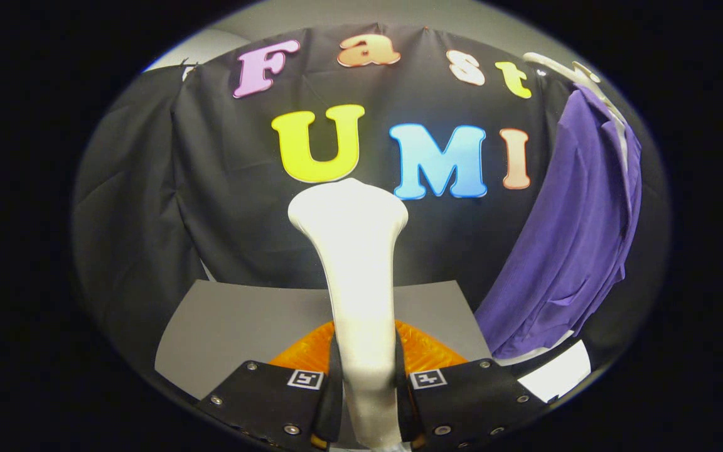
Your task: Iron the clothes twice with a garment steamer, once on the left side and once on the right side.
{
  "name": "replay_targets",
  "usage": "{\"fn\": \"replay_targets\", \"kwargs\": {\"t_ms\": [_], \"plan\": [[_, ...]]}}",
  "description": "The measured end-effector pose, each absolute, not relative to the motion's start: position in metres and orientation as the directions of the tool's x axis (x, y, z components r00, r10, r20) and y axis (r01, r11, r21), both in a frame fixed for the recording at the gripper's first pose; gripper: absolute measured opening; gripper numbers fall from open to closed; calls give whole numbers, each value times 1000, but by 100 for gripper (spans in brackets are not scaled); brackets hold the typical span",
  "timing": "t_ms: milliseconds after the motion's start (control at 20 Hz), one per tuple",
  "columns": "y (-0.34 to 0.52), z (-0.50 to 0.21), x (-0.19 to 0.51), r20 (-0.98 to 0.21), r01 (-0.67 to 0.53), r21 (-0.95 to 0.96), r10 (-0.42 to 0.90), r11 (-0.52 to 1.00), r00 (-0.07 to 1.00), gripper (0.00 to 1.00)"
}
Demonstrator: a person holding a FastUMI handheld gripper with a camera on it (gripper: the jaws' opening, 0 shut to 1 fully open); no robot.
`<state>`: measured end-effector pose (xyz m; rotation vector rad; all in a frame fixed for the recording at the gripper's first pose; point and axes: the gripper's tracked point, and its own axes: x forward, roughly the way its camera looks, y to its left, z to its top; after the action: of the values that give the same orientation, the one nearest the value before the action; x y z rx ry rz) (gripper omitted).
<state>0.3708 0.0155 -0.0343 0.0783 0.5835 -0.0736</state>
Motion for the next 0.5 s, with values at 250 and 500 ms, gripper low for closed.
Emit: {"fn": "replay_targets", "kwargs": {"t_ms": [250,500], "plan": [[0,-13,307,-479,110,50,-73,993,875,35],[-22,-2,250,-381,109,22,-93,994,920,35]]}}
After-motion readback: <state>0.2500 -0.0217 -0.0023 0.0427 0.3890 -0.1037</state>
